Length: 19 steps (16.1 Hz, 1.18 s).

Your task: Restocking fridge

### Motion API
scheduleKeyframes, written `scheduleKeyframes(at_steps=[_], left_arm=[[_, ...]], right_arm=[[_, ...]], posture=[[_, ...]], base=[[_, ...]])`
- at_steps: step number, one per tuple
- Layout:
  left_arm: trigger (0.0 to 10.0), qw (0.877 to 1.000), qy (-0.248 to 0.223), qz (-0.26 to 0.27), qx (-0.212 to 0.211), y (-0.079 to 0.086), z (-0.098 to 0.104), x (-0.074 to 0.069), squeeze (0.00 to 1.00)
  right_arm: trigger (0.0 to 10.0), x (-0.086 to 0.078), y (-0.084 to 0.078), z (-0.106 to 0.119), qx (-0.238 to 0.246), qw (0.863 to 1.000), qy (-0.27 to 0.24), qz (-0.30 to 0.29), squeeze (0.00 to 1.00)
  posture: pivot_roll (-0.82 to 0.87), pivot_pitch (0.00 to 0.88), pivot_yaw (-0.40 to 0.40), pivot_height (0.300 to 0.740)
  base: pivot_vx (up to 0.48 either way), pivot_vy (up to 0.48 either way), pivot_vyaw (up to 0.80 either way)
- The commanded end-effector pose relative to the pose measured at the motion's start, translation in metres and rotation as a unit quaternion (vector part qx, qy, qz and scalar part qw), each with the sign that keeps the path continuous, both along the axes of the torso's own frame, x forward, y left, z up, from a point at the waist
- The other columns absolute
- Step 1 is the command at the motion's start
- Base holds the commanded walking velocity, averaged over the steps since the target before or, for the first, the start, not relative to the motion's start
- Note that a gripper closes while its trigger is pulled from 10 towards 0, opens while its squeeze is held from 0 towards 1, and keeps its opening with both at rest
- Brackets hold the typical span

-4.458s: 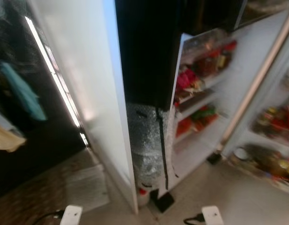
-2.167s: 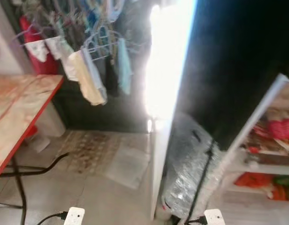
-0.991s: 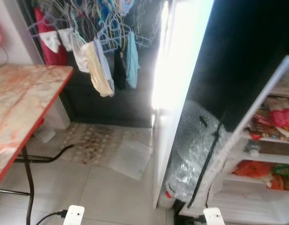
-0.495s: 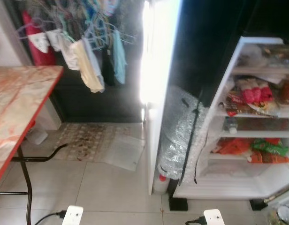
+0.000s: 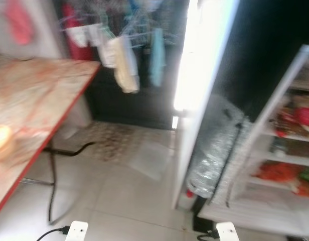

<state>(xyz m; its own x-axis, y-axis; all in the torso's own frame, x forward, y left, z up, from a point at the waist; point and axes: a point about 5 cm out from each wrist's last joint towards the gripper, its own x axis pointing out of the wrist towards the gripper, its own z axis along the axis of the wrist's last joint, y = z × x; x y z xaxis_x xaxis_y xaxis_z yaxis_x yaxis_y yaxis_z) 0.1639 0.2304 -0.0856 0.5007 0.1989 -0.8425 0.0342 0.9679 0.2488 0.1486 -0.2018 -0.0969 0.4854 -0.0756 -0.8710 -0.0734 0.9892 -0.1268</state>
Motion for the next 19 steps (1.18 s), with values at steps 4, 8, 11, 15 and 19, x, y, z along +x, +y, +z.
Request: scheduleKeyframes(at_steps=[4,8,11,15,19], left_arm=[[10.0,1.0,0.005,-0.003,0.0,-0.0017,-0.0012,-0.0016,0.0],[10.0,1.0,0.006,-0.007,0.001,-0.0015,-0.0013,-0.0021,0.0],[10.0,1.0,0.007,-0.01,0.001,-0.0015,-0.0015,-0.0025,0.0],[10.0,1.0,0.007,-0.008,0.001,-0.0013,-0.0016,-0.0028,0.0],[10.0,1.0,0.006,-0.005,0.001,-0.0009,-0.0014,-0.0025,0.0]], right_arm=[[10.0,-0.0044,-0.0028,-0.0013,-0.006,1.0,0.009,0.004,0.0],[10.0,-0.0049,-0.0024,-0.0015,-0.006,1.0,0.009,0.005,0.0],[10.0,-0.0053,-0.0021,-0.0016,-0.005,1.0,0.007,0.004,0.0],[10.0,-0.0056,-0.0014,-0.0016,0.007,1.0,0.002,-0.009,0.0],[10.0,-0.0051,-0.001,-0.0015,0.011,1.0,0.0,-0.011,0.0]], posture=[[-0.11,0.0,-0.006,0.74],[-0.11,0.0,-0.004,0.74],[-0.11,0.0,-0.005,0.74],[-0.11,0.0,-0.006,0.74],[-0.11,0.0,-0.006,0.74]], base=[[0.0,0.0,0.8],[0.0,0.0,0.8],[0.0,0.0,0.8],[0.0,0.0,0.11],[0.0,0.0,0.0]])
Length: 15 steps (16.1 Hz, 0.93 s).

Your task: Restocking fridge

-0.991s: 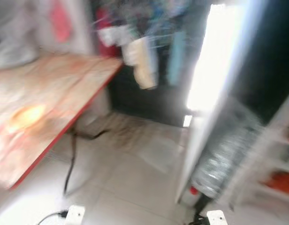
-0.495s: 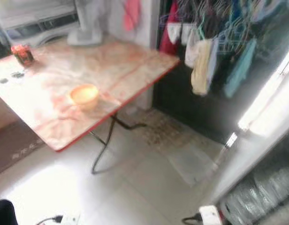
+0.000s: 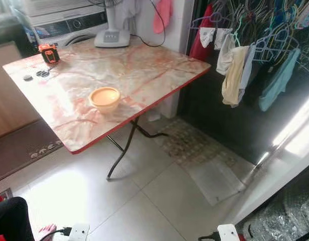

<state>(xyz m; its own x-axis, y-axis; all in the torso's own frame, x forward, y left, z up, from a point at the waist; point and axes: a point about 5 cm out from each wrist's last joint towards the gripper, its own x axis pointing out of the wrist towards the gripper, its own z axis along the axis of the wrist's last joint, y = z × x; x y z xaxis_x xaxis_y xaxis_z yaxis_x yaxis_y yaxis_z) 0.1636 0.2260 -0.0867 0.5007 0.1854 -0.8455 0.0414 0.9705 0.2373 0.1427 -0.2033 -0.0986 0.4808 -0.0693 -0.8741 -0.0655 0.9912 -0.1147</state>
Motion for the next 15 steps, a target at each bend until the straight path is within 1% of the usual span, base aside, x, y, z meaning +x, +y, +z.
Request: scheduleKeyframes(at_steps=[1,3,7,15], left_arm=[[10.0,1.0,0.005,-0.001,0.007,0.0035,-0.0002,-0.0021,0.0],[10.0,1.0,0.004,0.0,0.006,0.0037,0.0,-0.0018,0.0],[10.0,1.0,0.004,-0.001,0.007,0.0043,0.0002,-0.0017,0.0],[10.0,1.0,0.003,0.0,0.007,0.005,0.0004,-0.0016,0.0]], right_arm=[[10.0,0.0008,0.0006,0.0002,0.005,1.0,-0.002,-0.007,0.0],[10.0,0.0014,0.0006,0.0003,-0.001,1.0,0.001,0.005,0.0],[10.0,0.0016,0.0012,0.0003,0.001,1.0,-0.001,0.002,0.0],[10.0,0.0014,0.0019,0.0002,0.006,1.0,-0.003,-0.008,0.0]], posture=[[-0.11,0.0,-0.007,0.74],[-0.11,0.0,-0.007,0.74],[-0.11,0.0,-0.003,0.74],[-0.11,0.0,-0.002,0.74]], base=[[0.0,0.0,0.0],[0.0,0.0,0.0],[0.0,0.0,0.72],[0.0,0.0,0.0]])
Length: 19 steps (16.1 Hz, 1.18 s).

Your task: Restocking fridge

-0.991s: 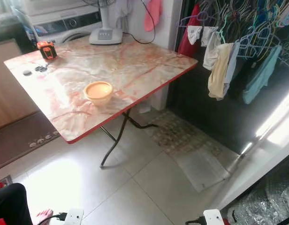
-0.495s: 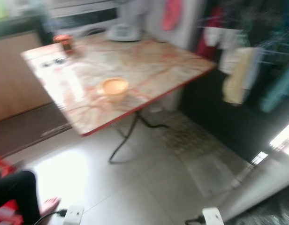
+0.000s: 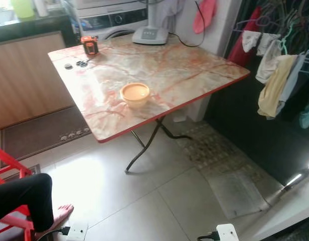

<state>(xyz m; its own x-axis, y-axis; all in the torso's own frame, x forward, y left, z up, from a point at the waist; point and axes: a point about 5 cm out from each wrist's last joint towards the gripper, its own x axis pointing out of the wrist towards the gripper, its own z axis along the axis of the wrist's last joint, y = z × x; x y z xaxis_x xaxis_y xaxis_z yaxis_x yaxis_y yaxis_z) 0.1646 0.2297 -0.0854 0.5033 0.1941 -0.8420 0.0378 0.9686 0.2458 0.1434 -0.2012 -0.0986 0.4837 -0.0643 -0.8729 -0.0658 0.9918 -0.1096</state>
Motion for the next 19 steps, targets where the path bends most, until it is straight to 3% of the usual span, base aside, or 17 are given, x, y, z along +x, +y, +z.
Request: scheduleKeyframes(at_steps=[1,19], left_arm=[[10.0,1.0,0.005,-0.001,0.002,0.0013,-0.0009,-0.0025,0.0],[10.0,1.0,0.002,-0.002,-0.004,0.0011,-0.0007,-0.0023,0.0]], right_arm=[[10.0,0.0006,-0.0001,0.0002,0.003,1.0,-0.001,-0.008,0.0],[10.0,0.001,0.0007,0.0002,0.002,1.0,-0.001,-0.001,0.0]], posture=[[-0.11,0.0,-0.002,0.74],[-0.11,0.0,0.002,0.74]], base=[[0.0,0.0,0.0],[0.0,0.0,0.0]])
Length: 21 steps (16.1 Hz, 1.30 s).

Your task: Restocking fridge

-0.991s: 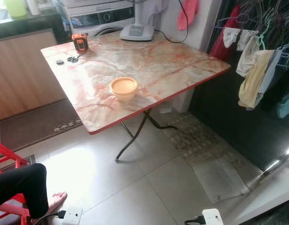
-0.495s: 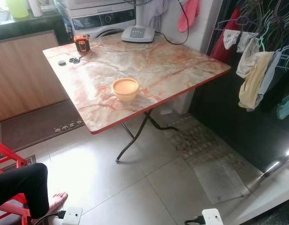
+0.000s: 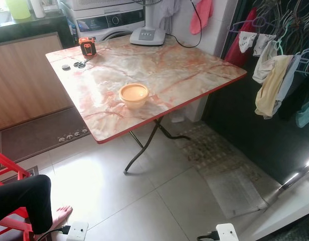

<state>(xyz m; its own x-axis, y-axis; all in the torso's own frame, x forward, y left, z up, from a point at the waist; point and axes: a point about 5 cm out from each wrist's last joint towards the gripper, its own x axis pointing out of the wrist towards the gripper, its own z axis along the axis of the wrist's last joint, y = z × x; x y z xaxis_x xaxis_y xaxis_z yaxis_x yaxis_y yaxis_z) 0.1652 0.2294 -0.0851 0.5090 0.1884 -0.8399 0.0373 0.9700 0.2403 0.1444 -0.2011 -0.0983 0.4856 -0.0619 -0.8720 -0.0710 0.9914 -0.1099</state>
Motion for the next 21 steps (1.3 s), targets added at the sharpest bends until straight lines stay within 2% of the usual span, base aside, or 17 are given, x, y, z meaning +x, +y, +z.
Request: scheduleKeyframes(at_steps=[1,6,8,12,13,14,16,17,20,21], left_arm=[[10.0,1.0,0.006,-0.002,0.0,0.001,-0.001,-0.003,0.0],[10.0,1.0,0.0,-0.006,0.009,0.003,0.0,-0.002,0.0],[10.0,0.999,-0.046,0.01,0.021,0.004,0.003,0.001,0.0],[10.0,0.989,-0.137,0.045,0.041,0.004,0.012,0.007,0.0],[10.0,0.969,-0.236,0.027,0.064,0.015,0.055,0.07,0.0],[10.0,0.956,-0.279,0.026,0.084,0.021,0.073,0.087,0.0],[10.0,0.946,-0.31,0.023,0.095,0.022,0.08,0.091,0.0],[10.0,0.936,-0.337,0.016,0.098,0.022,0.088,0.095,0.0],[10.0,0.898,-0.423,-0.019,0.115,0.013,0.113,0.103,0.0],[10.0,0.898,-0.423,-0.019,0.115,0.013,0.113,0.103,0.0]], right_arm=[[10.0,0.0,0.001,0.0,0.002,1.0,0.0,-0.003,0.0],[10.0,0.0,0.001,0.0,0.003,1.0,-0.005,-0.004,0.0],[10.0,0.0,0.001,0.0,0.003,1.0,-0.01,-0.01,0.0],[10.0,0.0,0.0,0.0,0.001,1.0,-0.004,-0.006,0.0],[10.0,-0.001,-0.001,0.0,0.001,1.0,-0.003,-0.006,0.0],[10.0,-0.001,-0.001,0.0,0.001,1.0,-0.003,-0.006,0.0],[10.0,-0.001,-0.002,0.0,0.0,1.0,-0.003,-0.006,0.0],[10.0,-0.001,-0.002,0.0,0.0,1.0,-0.002,-0.006,0.0],[10.0,-0.001,-0.003,0.0,-0.002,1.0,0.001,-0.003,0.0],[10.0,-0.001,-0.003,0.0,-0.002,1.0,0.001,-0.003,0.0]], posture=[[-0.11,0.0,0.002,0.74],[-0.12,0.0,0.005,0.74],[-0.12,0.0,0.005,0.74],[-0.09,0.0,-0.004,0.74],[-0.09,0.0,-0.004,0.74],[-0.1,0.0,-0.003,0.74],[-0.09,0.0,-0.005,0.74],[-0.09,0.0,-0.006,0.74],[-0.09,0.0,-0.013,0.74],[-0.09,0.0,-0.013,0.74]], base=[[0.0,0.0,0.0],[0.0,0.0,0.0],[0.0,0.0,0.0],[0.0,0.0,0.0],[0.0,0.0,0.0],[0.0,0.0,0.0],[0.0,0.0,0.0],[0.0,0.0,0.0],[0.0,0.0,0.0],[0.0,0.0,0.0]])
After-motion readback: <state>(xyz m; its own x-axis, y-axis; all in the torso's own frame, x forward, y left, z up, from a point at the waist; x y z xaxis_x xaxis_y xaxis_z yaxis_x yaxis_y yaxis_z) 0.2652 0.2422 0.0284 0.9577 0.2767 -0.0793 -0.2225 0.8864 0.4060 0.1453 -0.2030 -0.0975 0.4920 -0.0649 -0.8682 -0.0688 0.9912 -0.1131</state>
